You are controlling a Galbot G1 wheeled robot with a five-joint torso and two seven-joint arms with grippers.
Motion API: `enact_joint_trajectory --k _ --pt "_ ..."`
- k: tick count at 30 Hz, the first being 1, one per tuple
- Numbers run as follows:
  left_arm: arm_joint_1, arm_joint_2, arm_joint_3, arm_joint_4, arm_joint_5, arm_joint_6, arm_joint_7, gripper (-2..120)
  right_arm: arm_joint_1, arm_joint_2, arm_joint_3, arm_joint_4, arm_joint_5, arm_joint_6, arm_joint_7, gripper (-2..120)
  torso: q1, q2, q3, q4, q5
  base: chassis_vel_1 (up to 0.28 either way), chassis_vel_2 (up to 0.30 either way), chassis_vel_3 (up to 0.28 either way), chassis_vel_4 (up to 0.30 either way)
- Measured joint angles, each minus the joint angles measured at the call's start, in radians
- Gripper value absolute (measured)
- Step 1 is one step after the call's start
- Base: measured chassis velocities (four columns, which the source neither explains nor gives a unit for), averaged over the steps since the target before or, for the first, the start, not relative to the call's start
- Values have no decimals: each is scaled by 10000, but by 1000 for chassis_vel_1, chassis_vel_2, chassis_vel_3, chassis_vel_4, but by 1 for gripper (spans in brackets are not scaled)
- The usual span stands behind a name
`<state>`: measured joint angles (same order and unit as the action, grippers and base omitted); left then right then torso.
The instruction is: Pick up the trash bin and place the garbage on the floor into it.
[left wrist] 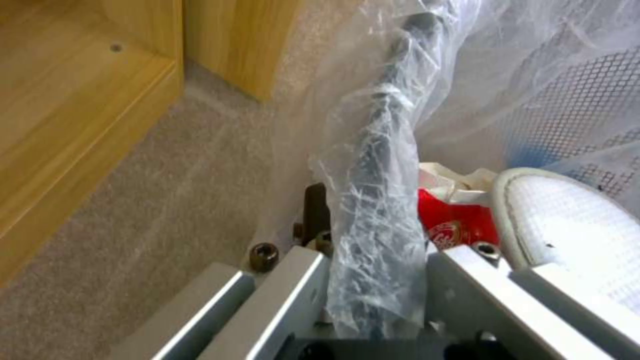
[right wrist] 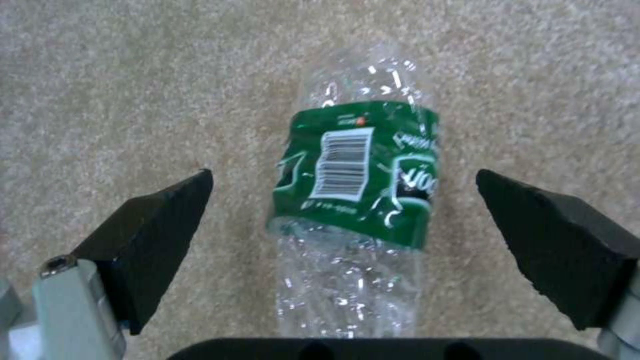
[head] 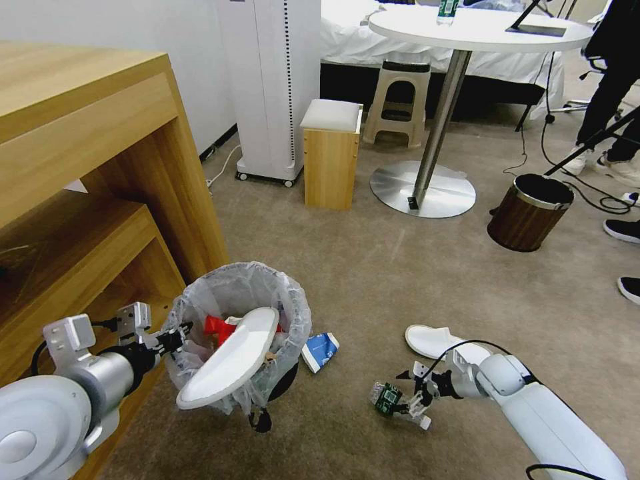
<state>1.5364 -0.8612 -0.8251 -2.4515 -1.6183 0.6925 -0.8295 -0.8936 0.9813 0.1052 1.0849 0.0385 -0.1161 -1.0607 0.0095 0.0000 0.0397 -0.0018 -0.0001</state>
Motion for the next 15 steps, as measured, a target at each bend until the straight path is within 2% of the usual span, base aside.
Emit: enact_joint_trajectory --k 15 --pt "-102 -15 110 69 213 -86 218 0 -525 20 -24 64 220 -542 1309 100 0 0 0 0 1 0 0 0 0"
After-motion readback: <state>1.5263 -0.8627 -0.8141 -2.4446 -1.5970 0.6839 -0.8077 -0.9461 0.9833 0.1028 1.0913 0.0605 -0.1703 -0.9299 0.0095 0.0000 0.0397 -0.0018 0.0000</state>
